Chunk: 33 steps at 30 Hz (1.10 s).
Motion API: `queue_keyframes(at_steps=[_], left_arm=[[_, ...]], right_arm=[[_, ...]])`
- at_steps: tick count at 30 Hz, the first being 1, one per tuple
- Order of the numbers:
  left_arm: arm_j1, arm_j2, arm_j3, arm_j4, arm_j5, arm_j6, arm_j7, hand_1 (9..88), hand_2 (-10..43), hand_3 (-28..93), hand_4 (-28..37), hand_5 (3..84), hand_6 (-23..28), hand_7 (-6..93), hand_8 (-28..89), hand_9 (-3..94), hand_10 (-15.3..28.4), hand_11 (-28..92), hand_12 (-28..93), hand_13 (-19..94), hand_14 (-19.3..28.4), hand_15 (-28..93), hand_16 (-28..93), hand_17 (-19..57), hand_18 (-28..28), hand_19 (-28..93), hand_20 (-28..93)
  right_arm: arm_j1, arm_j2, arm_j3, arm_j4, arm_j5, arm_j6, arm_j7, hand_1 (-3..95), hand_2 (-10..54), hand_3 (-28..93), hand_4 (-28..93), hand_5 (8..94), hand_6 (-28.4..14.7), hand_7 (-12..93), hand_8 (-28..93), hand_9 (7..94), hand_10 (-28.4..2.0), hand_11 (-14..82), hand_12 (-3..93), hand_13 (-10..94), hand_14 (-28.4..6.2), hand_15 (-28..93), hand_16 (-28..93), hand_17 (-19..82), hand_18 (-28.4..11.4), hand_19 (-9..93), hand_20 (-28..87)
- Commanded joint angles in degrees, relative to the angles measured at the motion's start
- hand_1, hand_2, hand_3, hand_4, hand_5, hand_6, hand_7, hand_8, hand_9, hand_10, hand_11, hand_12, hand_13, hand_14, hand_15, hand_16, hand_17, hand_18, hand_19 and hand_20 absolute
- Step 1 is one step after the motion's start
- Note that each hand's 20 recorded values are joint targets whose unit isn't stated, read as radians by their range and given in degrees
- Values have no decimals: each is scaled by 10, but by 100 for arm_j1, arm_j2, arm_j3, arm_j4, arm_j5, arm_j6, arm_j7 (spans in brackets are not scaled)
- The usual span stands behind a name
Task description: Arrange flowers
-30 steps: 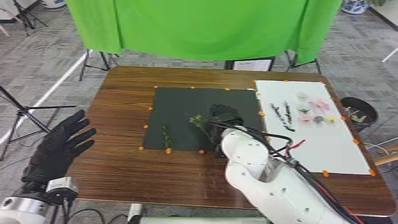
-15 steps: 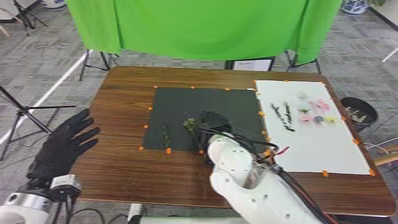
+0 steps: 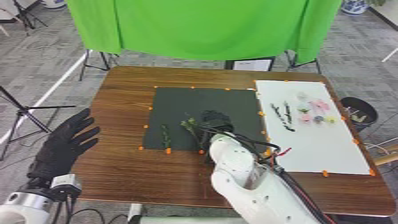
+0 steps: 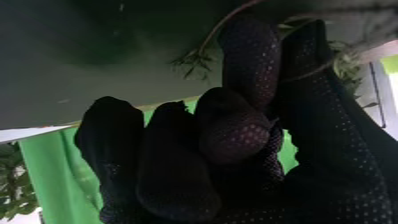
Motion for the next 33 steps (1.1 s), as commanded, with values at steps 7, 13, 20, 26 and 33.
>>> queue_keyframes(at_steps=[7,13,20,26,33], left_arm=[[64,-28,-7,8,5,-43,-54,241,-67,674,-282,250,33,194,-99,193,107,178,205,163,153,247,33,-116,242,384,85],[61,-21,-4,12,5,-63,-67,242,-64,673,-282,250,33,195,-99,193,107,178,205,162,152,247,33,-116,242,385,85],[171,-71,-75,-32,20,-32,-9,242,-63,674,-282,250,33,195,-100,193,106,178,205,162,152,247,33,-116,242,384,85],[299,-136,-143,-92,29,16,34,242,-62,674,-281,251,34,194,-100,193,106,180,205,163,153,248,33,-116,242,385,85],[306,-188,-110,-104,36,62,66,244,-61,674,-281,251,35,191,-98,193,106,180,204,162,152,248,33,-116,243,386,85]], right_arm=[[-106,18,91,-250,-58,51,-66,215,-18,856,-170,822,16,540,-75,931,-55,590,456,880,-51,834,376,580,-221,932,764],[-141,40,177,-320,-108,83,-61,190,-8,851,-177,823,15,540,-83,930,-54,590,456,880,-51,835,373,580,-221,932,765],[139,625,584,-843,167,599,29,172,-8,825,-195,798,0,499,-91,906,-69,568,454,849,-66,825,377,544,-223,932,761],[544,1312,973,-771,349,643,261,230,-87,805,-227,705,-25,459,-106,810,-104,568,457,752,-98,819,374,436,-227,932,702],[715,1881,1193,-322,419,95,502,214,-95,779,-282,519,-69,403,-119,578,-144,538,399,593,-131,786,327,361,-233,932,634]])
